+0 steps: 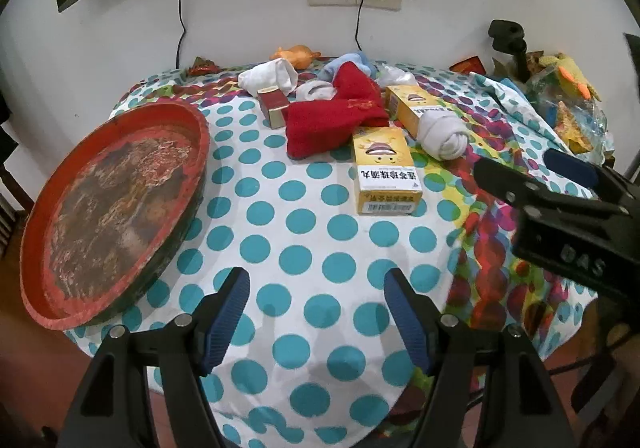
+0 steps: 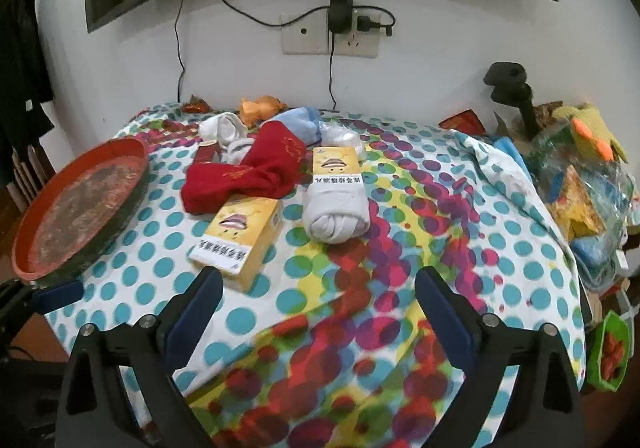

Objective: Organize objects
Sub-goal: 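Grasp the white rolled sock with the right tool while the left tool approaches the yellow box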

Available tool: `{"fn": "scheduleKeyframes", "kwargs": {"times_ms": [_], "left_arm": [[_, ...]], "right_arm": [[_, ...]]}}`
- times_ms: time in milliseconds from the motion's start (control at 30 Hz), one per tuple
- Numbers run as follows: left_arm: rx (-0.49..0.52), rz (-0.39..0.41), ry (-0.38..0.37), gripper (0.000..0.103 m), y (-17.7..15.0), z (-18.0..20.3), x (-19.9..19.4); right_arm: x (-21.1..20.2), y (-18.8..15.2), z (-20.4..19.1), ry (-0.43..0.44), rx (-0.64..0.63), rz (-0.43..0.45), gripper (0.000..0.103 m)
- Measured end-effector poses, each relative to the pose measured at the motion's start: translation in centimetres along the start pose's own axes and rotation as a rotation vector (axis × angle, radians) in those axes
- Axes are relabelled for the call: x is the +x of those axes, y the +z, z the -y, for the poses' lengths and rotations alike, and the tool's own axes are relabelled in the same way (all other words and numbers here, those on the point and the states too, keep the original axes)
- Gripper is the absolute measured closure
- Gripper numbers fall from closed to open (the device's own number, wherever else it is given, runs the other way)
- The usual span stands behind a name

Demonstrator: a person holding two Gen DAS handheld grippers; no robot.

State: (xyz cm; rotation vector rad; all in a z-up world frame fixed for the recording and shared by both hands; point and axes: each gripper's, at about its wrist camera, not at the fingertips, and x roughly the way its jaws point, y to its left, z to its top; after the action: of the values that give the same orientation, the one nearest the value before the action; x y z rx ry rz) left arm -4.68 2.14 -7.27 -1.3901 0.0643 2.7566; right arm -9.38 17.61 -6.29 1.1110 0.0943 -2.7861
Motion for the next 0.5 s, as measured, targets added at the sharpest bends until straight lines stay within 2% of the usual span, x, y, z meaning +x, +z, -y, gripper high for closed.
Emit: {"fn": "scheduleKeyframes", "kwargs": {"times_ms": [67, 167, 300, 500], "left_arm": [[-0.004, -0.004, -0.012, 0.031, 0.2, 0.1, 0.5], [-0.006, -0.007, -0.038, 0.031, 0.3, 0.3, 1.3], [-0.007, -0.015, -0.046, 0.031, 0.7, 0.6, 2.3], [0.018, -0.011, -0.069, 0.031, 1.5, 1.3, 3.1]], "right_arm": [[1.4, 0.5, 0.3, 0.0, -0.02, -0.012, 0.012], [3.4, 1.1, 0.8, 0.02, -0.035, -0.033, 0.02], [5.8, 2.0, 1.4, 0.017, -0.045, -0.06, 0.02], [8.8, 2.8, 1.2, -0.038, -0.104, -0.09, 0.02]]}}
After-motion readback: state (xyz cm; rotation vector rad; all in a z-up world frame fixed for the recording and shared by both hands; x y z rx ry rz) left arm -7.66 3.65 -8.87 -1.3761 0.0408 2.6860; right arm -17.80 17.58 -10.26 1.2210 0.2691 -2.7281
